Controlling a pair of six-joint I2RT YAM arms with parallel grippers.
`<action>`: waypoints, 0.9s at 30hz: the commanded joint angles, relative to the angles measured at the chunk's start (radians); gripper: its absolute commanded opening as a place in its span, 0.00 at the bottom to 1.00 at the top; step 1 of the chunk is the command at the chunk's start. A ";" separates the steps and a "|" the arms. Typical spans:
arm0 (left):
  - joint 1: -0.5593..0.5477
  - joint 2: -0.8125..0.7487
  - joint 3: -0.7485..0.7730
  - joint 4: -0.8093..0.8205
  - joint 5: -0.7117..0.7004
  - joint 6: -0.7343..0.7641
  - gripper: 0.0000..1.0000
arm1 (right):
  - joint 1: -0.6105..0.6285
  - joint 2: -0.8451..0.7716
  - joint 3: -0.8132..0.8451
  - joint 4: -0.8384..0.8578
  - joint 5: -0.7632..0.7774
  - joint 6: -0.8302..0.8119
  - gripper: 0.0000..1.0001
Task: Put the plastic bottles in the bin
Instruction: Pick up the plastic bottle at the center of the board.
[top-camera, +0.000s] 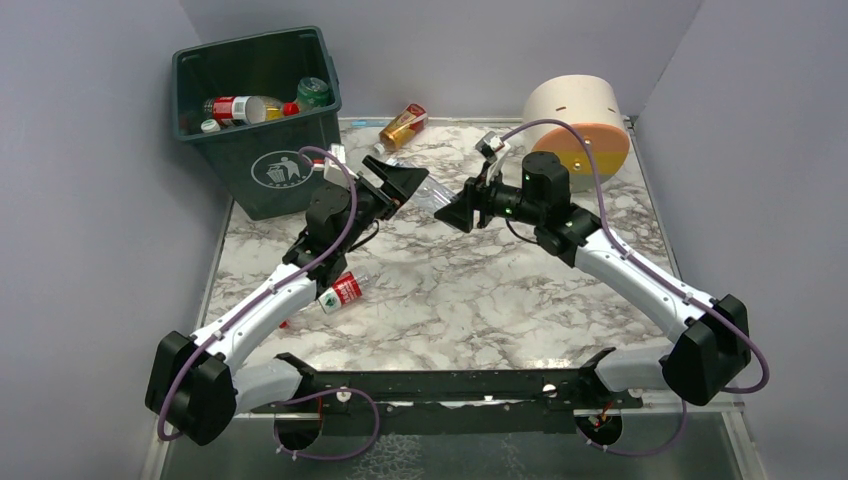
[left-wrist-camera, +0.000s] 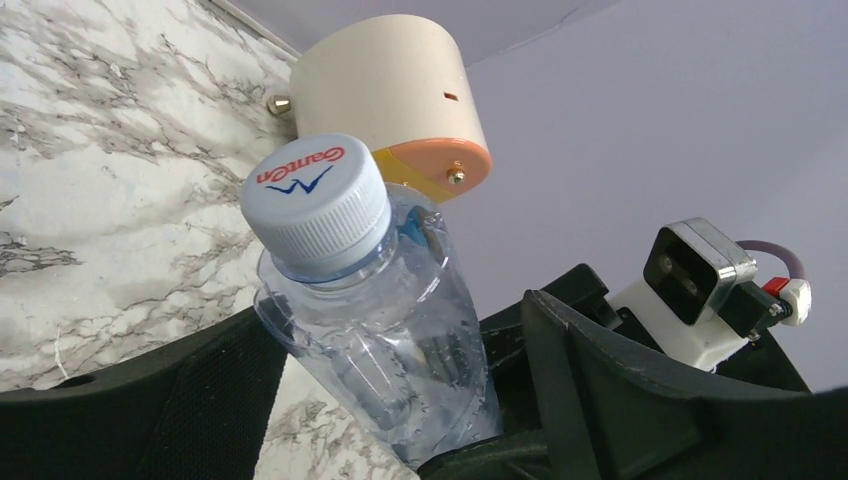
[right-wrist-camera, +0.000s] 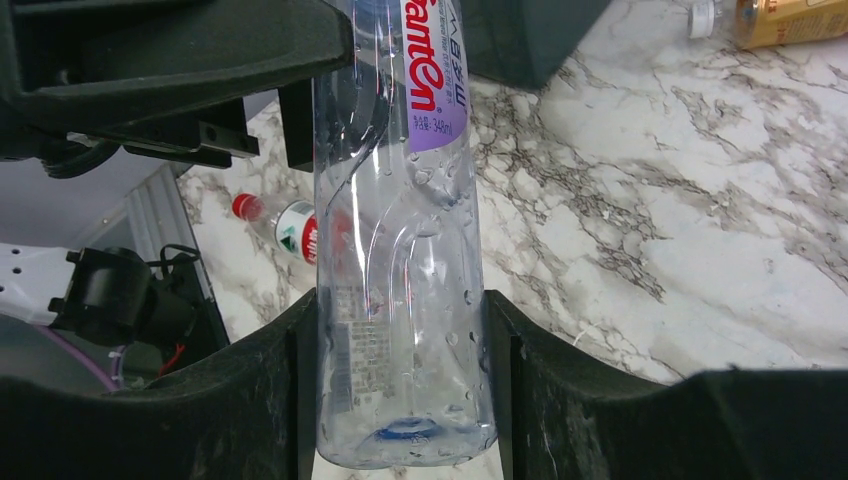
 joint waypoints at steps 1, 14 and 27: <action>-0.009 0.007 0.011 0.051 -0.011 -0.001 0.82 | 0.007 -0.021 -0.003 0.041 -0.052 0.020 0.47; -0.007 0.019 0.075 0.022 -0.005 0.067 0.61 | 0.007 -0.037 0.000 0.026 -0.057 0.030 0.63; 0.112 0.064 0.306 -0.161 0.094 0.211 0.61 | 0.007 -0.157 0.028 -0.111 0.048 0.006 1.00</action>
